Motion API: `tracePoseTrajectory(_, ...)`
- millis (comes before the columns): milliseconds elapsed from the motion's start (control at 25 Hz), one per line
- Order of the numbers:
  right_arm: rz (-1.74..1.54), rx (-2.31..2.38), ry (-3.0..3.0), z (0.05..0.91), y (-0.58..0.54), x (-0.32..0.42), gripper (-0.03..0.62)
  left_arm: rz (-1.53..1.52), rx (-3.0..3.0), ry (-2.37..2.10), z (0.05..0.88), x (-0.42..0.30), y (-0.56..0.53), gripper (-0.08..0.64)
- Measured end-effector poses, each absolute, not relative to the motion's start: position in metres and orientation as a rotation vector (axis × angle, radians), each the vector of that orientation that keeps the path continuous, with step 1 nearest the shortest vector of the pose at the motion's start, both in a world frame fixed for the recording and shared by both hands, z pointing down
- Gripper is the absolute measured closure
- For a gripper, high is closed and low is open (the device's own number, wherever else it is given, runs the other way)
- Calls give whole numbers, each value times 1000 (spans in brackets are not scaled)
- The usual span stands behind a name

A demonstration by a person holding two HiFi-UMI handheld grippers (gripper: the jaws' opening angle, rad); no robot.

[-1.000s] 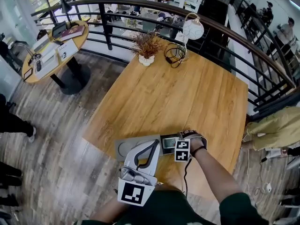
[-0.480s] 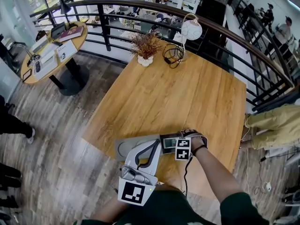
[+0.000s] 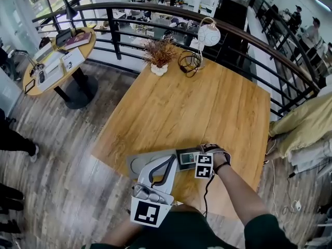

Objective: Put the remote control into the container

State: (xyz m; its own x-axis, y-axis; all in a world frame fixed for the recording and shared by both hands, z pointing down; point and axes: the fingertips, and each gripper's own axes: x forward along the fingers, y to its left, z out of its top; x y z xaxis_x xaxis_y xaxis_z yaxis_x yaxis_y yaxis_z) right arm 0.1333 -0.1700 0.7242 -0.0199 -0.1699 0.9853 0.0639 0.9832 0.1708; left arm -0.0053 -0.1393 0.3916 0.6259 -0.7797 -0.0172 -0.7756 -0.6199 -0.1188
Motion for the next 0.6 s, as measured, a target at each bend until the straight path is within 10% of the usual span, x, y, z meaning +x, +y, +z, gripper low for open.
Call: tracePoseTrajectory(600,-135,361,-1803,648,-168,129,281,-36,-2721,1210,375,12,-138,566)
